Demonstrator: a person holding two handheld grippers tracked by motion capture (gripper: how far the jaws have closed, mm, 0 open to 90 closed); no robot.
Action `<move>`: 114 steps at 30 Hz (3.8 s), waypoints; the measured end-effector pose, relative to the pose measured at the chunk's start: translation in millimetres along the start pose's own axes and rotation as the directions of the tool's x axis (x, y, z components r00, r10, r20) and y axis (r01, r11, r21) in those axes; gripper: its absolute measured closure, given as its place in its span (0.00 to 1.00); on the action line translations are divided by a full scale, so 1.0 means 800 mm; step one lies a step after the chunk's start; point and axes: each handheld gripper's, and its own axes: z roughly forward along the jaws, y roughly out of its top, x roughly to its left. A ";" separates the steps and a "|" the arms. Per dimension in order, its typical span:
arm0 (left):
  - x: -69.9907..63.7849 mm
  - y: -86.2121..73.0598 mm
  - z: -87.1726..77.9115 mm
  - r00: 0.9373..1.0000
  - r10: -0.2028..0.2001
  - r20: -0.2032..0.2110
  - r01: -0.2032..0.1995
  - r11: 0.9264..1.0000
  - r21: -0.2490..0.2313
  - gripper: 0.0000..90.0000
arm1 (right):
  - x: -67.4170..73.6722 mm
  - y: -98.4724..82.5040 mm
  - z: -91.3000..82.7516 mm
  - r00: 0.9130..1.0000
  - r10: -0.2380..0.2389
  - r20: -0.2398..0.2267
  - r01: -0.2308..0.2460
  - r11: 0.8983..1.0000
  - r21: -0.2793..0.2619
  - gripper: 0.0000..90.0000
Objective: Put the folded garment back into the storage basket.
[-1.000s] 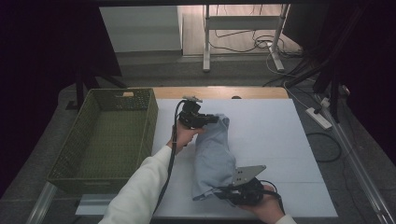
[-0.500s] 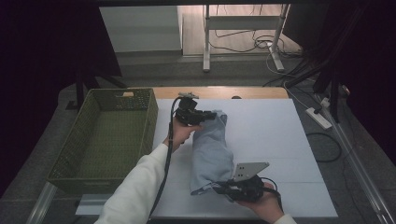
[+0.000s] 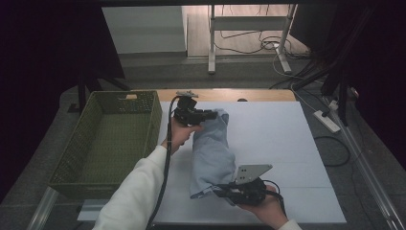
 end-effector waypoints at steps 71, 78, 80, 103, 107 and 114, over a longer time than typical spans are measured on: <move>0.025 0.023 -0.101 0.998 -0.037 -0.040 0.034 0.995 -0.095 0.90 | -0.011 0.079 0.031 0.998 -0.062 -0.013 0.060 0.992 -0.112 0.89; 0.027 0.025 -0.112 0.998 -0.040 -0.050 0.035 0.994 -0.105 0.90 | -0.012 0.086 0.034 0.998 -0.056 -0.020 0.053 0.990 -0.134 0.89; 0.028 0.026 -0.116 0.998 -0.042 -0.051 0.036 0.993 -0.108 0.90 | -0.012 0.087 0.036 0.998 -0.059 -0.019 0.056 0.989 -0.135 0.89; 0.037 0.028 -0.150 0.996 -0.040 -0.085 0.028 0.991 -0.134 0.90 | -0.015 0.113 0.054 0.997 -0.072 -0.020 0.068 0.987 -0.144 0.89; 0.039 0.029 -0.160 0.995 -0.041 -0.093 0.027 0.990 -0.141 0.90 | -0.015 0.120 0.060 0.997 -0.079 -0.023 0.075 0.987 -0.144 0.89; 0.044 0.028 -0.177 0.993 -0.045 -0.111 0.028 0.988 -0.152 0.90 | -0.013 0.133 0.071 0.995 -0.092 -0.032 0.086 0.986 -0.145 0.89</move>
